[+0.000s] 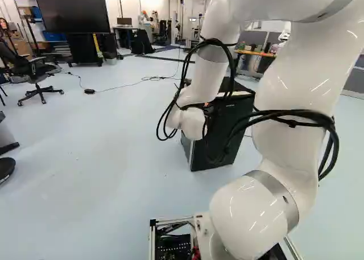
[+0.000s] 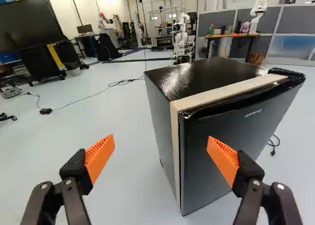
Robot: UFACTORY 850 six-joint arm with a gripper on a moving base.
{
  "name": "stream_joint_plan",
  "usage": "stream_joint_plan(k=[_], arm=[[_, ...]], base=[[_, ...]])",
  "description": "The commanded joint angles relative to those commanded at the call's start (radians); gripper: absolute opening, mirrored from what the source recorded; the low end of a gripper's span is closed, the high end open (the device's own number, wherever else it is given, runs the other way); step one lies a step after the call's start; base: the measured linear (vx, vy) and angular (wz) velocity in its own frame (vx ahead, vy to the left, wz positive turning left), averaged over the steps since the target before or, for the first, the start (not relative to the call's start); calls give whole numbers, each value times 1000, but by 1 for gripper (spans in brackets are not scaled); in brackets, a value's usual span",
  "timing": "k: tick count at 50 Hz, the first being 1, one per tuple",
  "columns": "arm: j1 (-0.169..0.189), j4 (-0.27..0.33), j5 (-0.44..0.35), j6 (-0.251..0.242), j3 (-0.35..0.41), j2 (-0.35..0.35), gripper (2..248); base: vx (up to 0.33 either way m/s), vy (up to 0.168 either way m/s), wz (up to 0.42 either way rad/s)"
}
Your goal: Grab a drink from the fridge
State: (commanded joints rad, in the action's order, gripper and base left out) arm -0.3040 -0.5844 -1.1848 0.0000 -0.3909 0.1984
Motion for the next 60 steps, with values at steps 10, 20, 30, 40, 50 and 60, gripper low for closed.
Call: stream_joint_plan(k=[10, 20, 30, 40, 50, 60], arm=[[-27, -64, -45, 0, -22, 19, 247], [-52, -128, -90, 0, -44, 37, 247], [-77, -192, -135, 0, -66, 55, 247], [-99, -251, -175, 0, -86, 74, 247], [-103, -266, -183, 0, -92, 102, 247], [-104, -267, -184, 0, -95, 132, 247]], base=[[0, 0, 0], [0, 0, 0], [0, 0, 0], [0, 0, 0], [0, 0, 0], [0, 0, 0]])
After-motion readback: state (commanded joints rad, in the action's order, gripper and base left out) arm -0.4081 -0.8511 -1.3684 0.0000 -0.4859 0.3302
